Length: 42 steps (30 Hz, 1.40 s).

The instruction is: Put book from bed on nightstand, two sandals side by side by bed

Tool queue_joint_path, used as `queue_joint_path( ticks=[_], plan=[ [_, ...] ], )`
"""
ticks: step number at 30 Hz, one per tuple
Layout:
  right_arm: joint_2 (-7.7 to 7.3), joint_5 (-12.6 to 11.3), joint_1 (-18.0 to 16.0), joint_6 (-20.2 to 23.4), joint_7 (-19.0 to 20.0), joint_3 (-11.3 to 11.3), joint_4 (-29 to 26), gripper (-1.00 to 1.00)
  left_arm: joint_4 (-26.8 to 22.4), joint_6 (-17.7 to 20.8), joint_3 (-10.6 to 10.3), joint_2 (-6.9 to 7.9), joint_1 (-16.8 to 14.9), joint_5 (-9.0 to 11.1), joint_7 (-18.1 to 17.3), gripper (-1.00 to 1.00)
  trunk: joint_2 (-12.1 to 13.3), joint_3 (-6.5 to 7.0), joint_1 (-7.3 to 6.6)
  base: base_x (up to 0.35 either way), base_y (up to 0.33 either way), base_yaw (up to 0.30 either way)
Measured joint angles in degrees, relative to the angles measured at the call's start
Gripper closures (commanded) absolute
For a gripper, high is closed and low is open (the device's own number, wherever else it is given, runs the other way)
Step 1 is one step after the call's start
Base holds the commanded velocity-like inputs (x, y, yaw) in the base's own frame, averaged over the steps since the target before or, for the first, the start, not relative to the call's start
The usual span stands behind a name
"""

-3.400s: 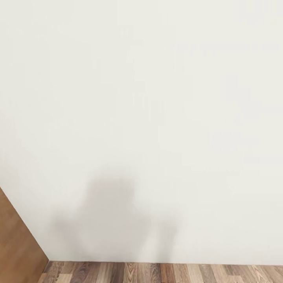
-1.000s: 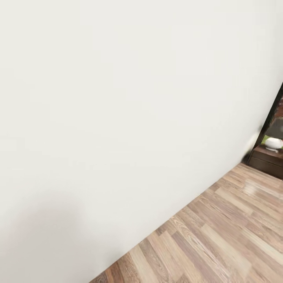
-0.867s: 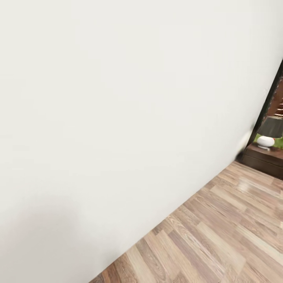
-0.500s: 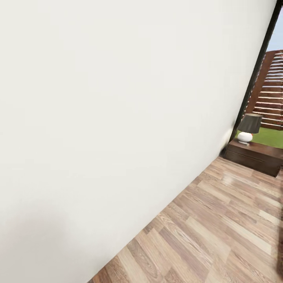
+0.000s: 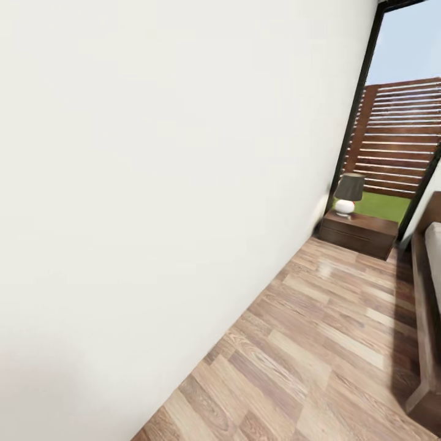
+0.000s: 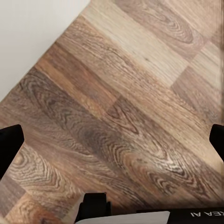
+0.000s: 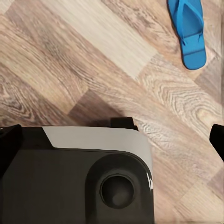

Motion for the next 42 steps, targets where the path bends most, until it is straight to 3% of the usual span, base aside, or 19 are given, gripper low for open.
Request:
queue_joint_path(
  ticks=[21, 42],
  plan=[
    [0.00, 0.00, 0.00, 0.00, 0.00, 0.00, 0.00, -1.00, 0.00, 0.01, -0.05, 0.00, 0.00, -0.01, 0.00, -1.00, 0.00, 0.00, 0.00, 0.001, 0.000, -0.283],
    [0.00, 0.00, 0.00, 0.00, 0.00, 0.00, 0.00, -1.00, 0.00, 0.01, -0.05, 0.00, 0.00, -0.01, 0.00, -1.00, 0.00, 0.00, -0.01, 0.085, 0.054, -0.283]
  ],
)
